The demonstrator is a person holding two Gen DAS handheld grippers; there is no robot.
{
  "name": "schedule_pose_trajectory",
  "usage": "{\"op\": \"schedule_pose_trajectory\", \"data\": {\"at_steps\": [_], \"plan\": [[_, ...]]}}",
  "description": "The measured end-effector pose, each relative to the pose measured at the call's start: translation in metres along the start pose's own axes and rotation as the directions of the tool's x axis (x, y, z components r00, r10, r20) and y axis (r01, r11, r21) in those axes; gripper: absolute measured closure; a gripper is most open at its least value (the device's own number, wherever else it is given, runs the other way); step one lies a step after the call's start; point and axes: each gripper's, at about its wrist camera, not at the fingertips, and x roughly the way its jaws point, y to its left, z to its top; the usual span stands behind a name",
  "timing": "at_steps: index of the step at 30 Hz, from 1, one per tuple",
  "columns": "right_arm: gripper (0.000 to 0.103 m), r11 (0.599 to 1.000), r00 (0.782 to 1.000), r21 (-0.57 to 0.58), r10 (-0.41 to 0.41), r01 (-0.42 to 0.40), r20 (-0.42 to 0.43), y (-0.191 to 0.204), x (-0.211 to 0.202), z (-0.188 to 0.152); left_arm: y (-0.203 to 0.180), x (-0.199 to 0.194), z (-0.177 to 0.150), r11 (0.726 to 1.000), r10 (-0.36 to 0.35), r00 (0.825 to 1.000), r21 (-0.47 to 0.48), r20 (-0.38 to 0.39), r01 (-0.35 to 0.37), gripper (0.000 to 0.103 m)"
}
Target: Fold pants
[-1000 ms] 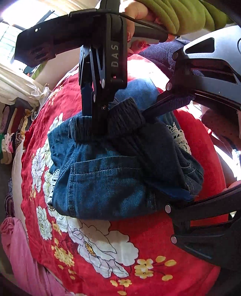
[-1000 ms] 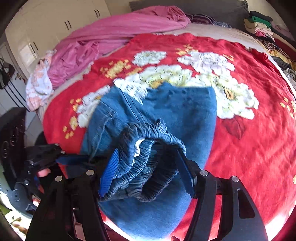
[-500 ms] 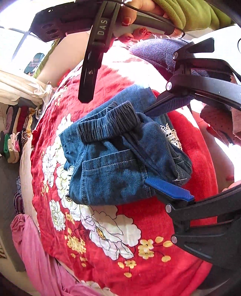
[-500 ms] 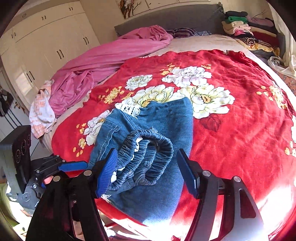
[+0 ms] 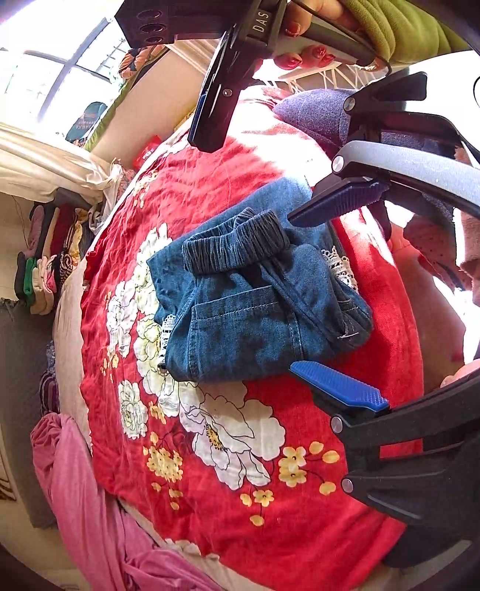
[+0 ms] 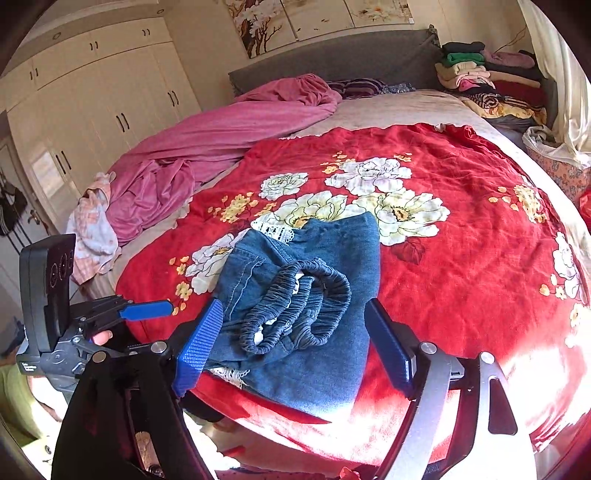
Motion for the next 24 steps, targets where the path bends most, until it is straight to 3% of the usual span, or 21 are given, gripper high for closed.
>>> {"op": "schedule_pose_trajectory", "data": {"at_steps": [5, 8, 13, 24], "plan": [[0.023, 1.0, 1.0, -0.009, -0.019, 0.019, 0.016, 0.006, -0.007, 0.0, 0.006, -0.01, 0.003, 1.0, 0.012, 1.0, -0.012, 0.024, -0.011, 0.027], [0.01, 0.997, 0.996, 0.002, -0.073, 0.073, 0.056, 0.004, -0.017, -0.001, 0.014, -0.017, 0.005, 0.999, 0.038, 0.998, -0.03, 0.042, -0.036, 0.021], [0.009, 0.993, 0.99, 0.045, -0.114, 0.111, 0.088, -0.008, -0.026, 0.0, 0.029, -0.023, 0.009, 0.996, 0.056, 0.997, -0.072, 0.054, -0.052, 0.01], [0.008, 0.986, 0.986, 0.069, -0.158, 0.154, 0.052, -0.02, -0.019, -0.011, 0.049, -0.013, 0.004, 0.989, 0.08, 0.997, -0.128, 0.019, -0.077, 0.01]]}}
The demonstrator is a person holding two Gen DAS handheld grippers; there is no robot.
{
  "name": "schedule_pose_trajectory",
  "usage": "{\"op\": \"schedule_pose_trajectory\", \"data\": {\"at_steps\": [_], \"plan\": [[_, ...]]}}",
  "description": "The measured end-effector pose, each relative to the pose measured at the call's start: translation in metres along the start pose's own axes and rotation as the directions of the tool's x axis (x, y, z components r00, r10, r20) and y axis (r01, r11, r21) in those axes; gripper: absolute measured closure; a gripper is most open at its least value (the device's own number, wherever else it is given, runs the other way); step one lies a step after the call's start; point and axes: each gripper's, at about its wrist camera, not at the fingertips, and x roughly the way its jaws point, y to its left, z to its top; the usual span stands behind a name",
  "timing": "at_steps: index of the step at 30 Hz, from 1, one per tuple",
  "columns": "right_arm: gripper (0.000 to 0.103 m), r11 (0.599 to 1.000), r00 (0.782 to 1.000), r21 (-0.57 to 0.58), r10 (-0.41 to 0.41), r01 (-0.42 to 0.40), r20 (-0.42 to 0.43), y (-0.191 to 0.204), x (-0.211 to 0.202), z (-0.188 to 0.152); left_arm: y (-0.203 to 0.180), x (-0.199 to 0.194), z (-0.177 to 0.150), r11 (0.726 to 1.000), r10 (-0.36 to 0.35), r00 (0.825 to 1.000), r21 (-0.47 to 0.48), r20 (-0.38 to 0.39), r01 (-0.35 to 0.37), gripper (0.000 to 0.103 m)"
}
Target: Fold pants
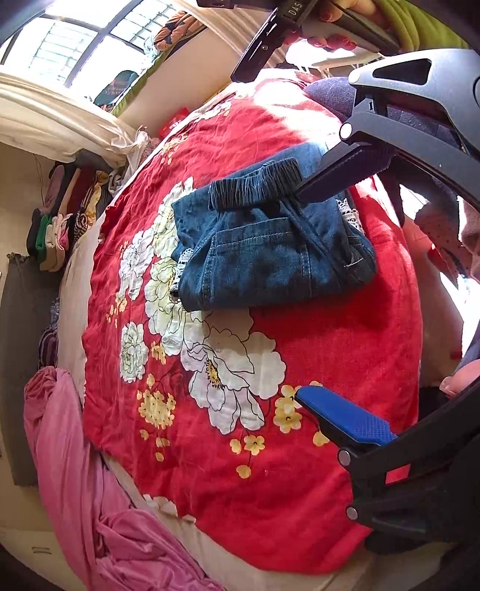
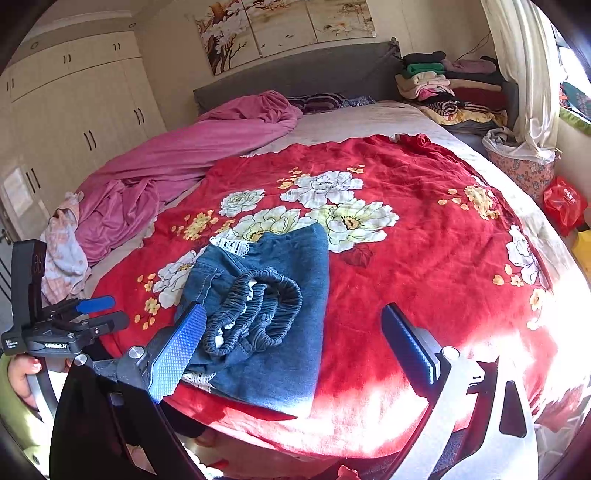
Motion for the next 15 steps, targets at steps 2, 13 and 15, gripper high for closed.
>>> {"op": "schedule_pose_trajectory", "data": {"at_steps": [2, 13, 15], "plan": [[0.008, 1.0, 1.0, 0.008, -0.003, 0.003, -0.009, -0.003, 0.003, -0.003, 0.0, 0.004, -0.001, 1.0, 0.003, 1.0, -0.001, -0.008, -0.003, 0.01], [0.008, 0.999, 0.999, 0.033, -0.011, 0.013, -0.046, -0.017, 0.021, -0.014, -0.008, 0.031, -0.004, 1.0, 0.013, 0.998, 0.012, -0.056, -0.012, 0.01], [0.008, 0.999, 0.998, 0.036, -0.01, 0.012, -0.059, -0.019, 0.026, -0.016, -0.009, 0.036, -0.003, 1.0, 0.017, 0.998, 0.012, -0.064, -0.016, 0.01]]}}
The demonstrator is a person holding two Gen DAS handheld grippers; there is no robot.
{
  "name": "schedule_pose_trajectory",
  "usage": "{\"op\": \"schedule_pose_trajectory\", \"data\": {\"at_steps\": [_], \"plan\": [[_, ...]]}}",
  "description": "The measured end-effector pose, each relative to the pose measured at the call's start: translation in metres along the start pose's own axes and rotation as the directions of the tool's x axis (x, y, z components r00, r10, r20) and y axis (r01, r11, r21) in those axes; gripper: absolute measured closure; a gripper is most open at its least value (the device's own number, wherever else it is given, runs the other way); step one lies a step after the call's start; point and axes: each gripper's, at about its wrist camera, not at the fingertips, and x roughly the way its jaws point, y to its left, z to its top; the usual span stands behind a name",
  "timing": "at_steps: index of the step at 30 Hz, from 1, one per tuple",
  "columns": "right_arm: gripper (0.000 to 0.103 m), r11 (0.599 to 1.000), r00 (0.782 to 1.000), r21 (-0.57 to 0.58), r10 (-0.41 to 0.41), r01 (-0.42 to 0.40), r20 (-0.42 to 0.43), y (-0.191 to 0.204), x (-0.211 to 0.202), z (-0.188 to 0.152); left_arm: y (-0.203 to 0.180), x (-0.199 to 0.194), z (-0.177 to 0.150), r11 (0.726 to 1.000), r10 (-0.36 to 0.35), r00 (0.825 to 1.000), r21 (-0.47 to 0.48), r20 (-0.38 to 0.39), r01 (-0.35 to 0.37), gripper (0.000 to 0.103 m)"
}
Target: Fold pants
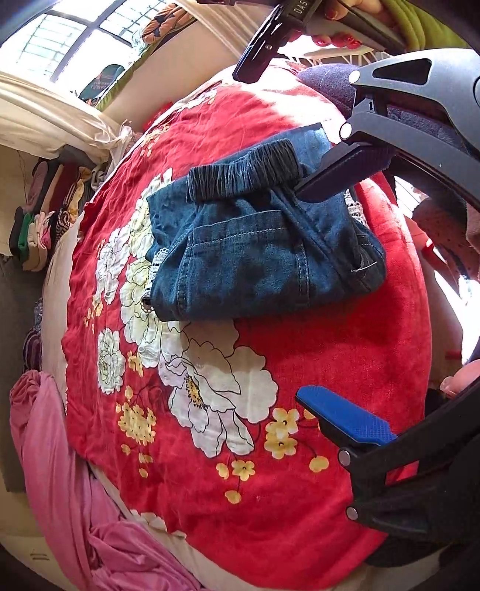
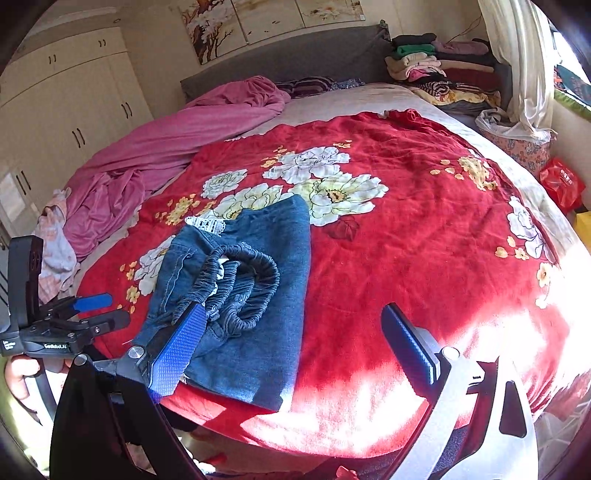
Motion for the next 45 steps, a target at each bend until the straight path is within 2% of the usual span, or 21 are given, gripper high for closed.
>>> {"op": "schedule_pose_trajectory", "data": {"at_steps": [9, 24, 30, 37, 45], "plan": [[0.008, 1.0, 0.999, 0.004, 0.011, -0.011, -0.051, -0.003, 0.022, -0.006, 0.0, 0.016, 0.005, 1.0, 0.007, 1.0, -0.016, -0.013, -0.007, 0.01], [0.008, 1.0, 0.997, 0.016, 0.008, -0.007, -0.076, -0.009, 0.036, -0.01, -0.003, 0.035, 0.01, 1.0, 0.001, 1.0, -0.027, -0.013, -0.001, 0.01], [0.008, 1.0, 0.997, 0.018, 0.003, -0.002, -0.075, -0.013, 0.041, -0.001, -0.002, 0.047, 0.021, 1.0, -0.001, 1.0, -0.031, 0.003, 0.001, 0.01], [0.008, 1.0, 0.994, -0.008, 0.028, -0.029, -0.105, -0.006, 0.054, 0.004, 0.005, 0.071, 0.017, 0.999, 0.007, 1.0, -0.037, -0.021, -0.008, 0.009], [0.009, 0.999, 0.994, -0.037, 0.034, -0.038, -0.107, 0.002, 0.059, 0.014, 0.009, 0.073, 0.016, 0.999, 0.004, 1.0, -0.034, -0.016, -0.005, 0.009]]}}
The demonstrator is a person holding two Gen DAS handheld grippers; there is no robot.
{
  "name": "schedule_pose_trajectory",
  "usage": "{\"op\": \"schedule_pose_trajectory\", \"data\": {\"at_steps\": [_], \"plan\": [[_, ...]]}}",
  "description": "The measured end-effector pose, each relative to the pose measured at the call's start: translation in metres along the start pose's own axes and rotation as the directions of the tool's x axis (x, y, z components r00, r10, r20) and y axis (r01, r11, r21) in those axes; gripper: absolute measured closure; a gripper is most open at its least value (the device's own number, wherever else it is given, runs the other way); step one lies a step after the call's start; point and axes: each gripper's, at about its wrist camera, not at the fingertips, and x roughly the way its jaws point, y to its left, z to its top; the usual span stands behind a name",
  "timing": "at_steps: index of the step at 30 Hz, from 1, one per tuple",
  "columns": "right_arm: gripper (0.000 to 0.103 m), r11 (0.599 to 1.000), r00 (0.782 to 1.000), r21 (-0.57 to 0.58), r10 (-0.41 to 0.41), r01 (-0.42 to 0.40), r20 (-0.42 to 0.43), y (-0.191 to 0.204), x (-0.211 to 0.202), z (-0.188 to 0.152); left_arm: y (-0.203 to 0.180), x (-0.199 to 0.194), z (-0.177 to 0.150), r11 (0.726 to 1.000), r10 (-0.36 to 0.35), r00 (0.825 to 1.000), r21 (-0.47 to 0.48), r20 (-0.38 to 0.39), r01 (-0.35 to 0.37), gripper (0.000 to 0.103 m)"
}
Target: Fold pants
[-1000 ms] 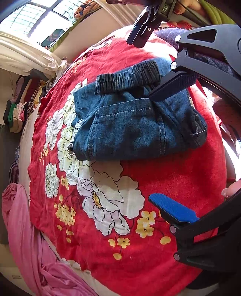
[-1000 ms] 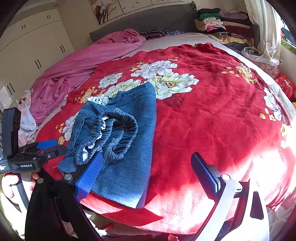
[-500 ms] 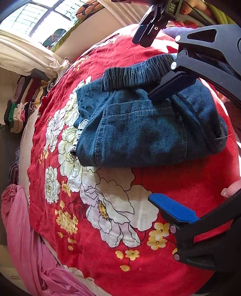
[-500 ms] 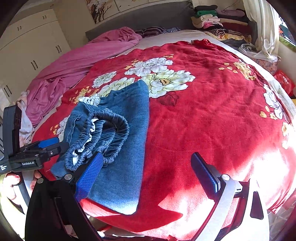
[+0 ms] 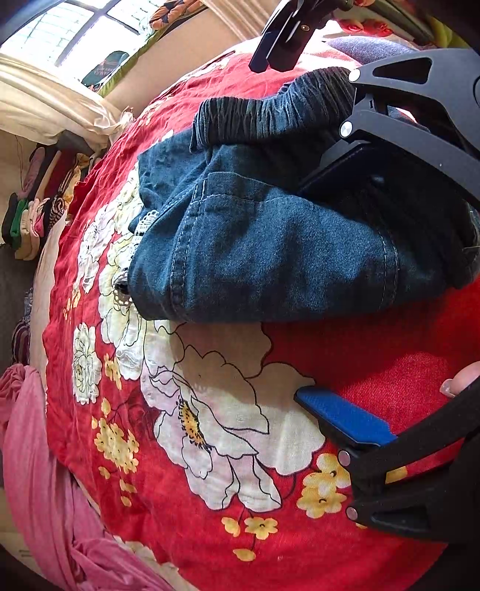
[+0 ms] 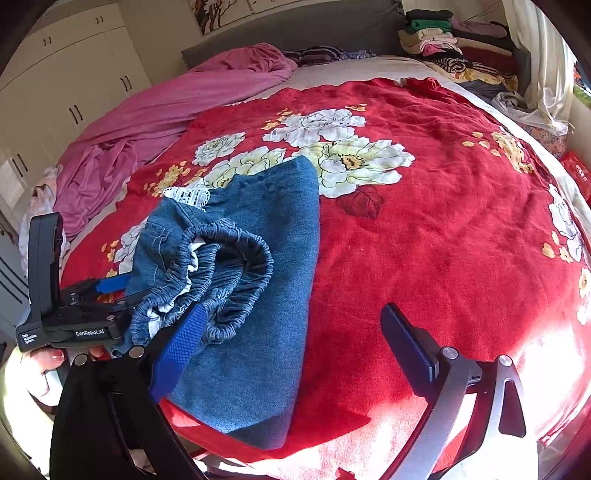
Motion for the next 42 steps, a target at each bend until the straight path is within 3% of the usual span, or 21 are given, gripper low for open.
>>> {"op": "schedule_pose_trajectory", "data": {"at_steps": [7, 14, 16, 18, 21, 22, 24, 27, 30, 34, 38, 40, 42], "plan": [[0.014, 0.985, 0.986, -0.044, 0.164, -0.165, -0.022, 0.019, 0.014, 0.043, 0.0, -0.003, -0.006, 1.0, -0.008, 1.0, -0.004, -0.001, 0.008, 0.009], [0.014, 0.975, 0.967, -0.046, 0.21, -0.219, -0.144, 0.032, 0.068, 0.074, -0.005, -0.014, -0.018, 1.0, -0.009, 1.0, 0.01, 0.0, 0.009, 0.01], [0.018, 0.972, 0.961, -0.054, 0.215, -0.227, -0.172, 0.037, 0.08, 0.08, -0.007, -0.016, -0.022, 1.0, -0.011, 1.0, 0.016, -0.003, 0.011, 0.01], [0.043, 0.957, 0.948, -0.121, 0.236, -0.265, -0.214, 0.052, 0.09, 0.084, -0.007, -0.019, -0.025, 1.0, -0.013, 1.0, 0.013, -0.004, 0.013, 0.01], [0.064, 0.924, 0.923, -0.232, 0.227, -0.305, -0.31, 0.075, 0.105, 0.077, -0.006, -0.023, -0.027, 1.0, -0.014, 1.0, 0.011, -0.005, 0.014, 0.01], [0.07, 0.914, 0.924, -0.272, 0.21, -0.301, -0.318, 0.081, 0.108, 0.074, -0.005, -0.023, -0.027, 1.0, -0.011, 1.0, 0.013, -0.005, 0.011, 0.01], [0.095, 0.909, 0.932, -0.303, 0.192, -0.287, -0.308, 0.086, 0.108, 0.075, -0.004, -0.025, -0.028, 1.0, -0.009, 1.0, 0.008, -0.005, 0.009, 0.01], [0.095, 0.907, 0.958, -0.34, 0.179, -0.25, -0.226, 0.093, 0.095, 0.085, -0.002, -0.028, -0.027, 1.0, -0.002, 1.0, 0.001, 0.007, 0.002, 0.01], [0.095, 0.903, 0.968, -0.383, 0.112, -0.193, -0.223, 0.097, 0.11, 0.086, -0.004, -0.029, -0.024, 1.0, 0.019, 1.0, 0.003, 0.022, -0.019, 0.01], [0.095, 0.904, 0.971, -0.396, 0.072, -0.16, -0.229, 0.097, 0.13, 0.08, -0.005, -0.026, -0.027, 1.0, 0.021, 1.0, 0.006, 0.005, -0.021, 0.01], [0.093, 0.9, 0.978, -0.417, 0.044, -0.127, -0.204, 0.102, 0.118, 0.08, -0.004, -0.026, -0.027, 1.0, 0.014, 1.0, 0.001, -0.002, -0.014, 0.01], [0.088, 0.911, 0.981, -0.388, 0.074, -0.14, -0.181, 0.101, 0.1, 0.084, -0.005, -0.027, -0.028, 1.0, 0.015, 1.0, 0.004, -0.003, -0.015, 0.01], [0.061, 0.921, 0.988, -0.366, 0.094, -0.134, -0.125, 0.098, 0.078, 0.088, -0.006, -0.028, -0.029, 1.0, 0.018, 1.0, 0.008, -0.001, -0.018, 0.01]]}}
